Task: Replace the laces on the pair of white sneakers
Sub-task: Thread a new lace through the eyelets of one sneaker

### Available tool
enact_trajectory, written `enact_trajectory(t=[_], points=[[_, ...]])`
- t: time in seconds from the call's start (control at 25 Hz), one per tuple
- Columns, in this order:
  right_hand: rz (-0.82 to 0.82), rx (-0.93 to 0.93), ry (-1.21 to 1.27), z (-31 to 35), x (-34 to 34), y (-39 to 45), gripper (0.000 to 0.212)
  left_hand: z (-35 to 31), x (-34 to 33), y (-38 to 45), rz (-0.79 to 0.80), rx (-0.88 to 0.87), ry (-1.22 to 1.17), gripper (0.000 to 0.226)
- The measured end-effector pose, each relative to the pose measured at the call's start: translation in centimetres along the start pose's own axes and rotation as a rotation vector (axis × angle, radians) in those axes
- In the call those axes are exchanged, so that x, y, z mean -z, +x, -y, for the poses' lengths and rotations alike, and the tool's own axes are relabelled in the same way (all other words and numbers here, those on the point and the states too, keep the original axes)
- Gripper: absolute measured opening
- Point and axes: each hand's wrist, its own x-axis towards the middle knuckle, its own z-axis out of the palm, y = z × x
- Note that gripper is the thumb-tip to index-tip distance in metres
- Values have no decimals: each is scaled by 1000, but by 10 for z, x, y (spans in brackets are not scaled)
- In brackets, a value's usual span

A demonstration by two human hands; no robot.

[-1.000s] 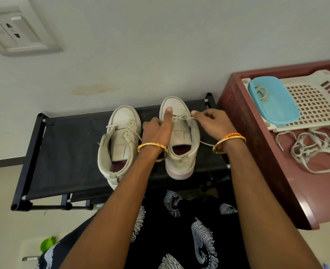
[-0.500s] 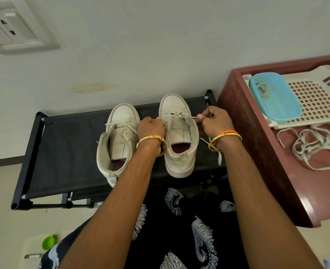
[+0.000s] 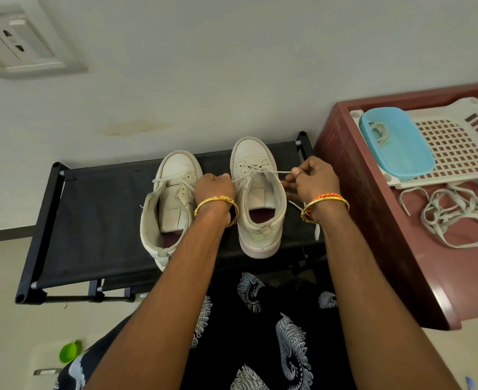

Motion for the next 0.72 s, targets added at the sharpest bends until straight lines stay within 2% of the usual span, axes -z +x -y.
enact_trajectory(t=[0.12, 0.24, 0.36, 0.44, 0.56, 0.6, 0.64, 0.72], points=[[-24, -22, 31, 0, -1, -1, 24, -2, 2, -1, 3, 15, -23, 30], [-34, -26, -21, -1, 0, -1, 15, -3, 3, 3, 43, 40, -59, 28], [-83, 108, -235, -1, 2, -2, 10, 1, 3, 6, 92, 120, -279, 21], [-74, 190, -308, 9, 5, -5, 8, 0, 4, 5, 52, 49, -256, 17], [105, 171, -113, 29, 13, -16, 14, -11, 9, -6, -135, -178, -247, 22], [199, 139, 4, 36, 18, -21, 14, -15, 11, -10, -134, -244, -307, 19], [284, 119, 111, 42, 24, -26, 14, -19, 12, -16, -66, -277, -383, 13], [378, 140, 218, 49, 32, -29, 15, -29, 12, -32, 191, -255, -529, 8]])
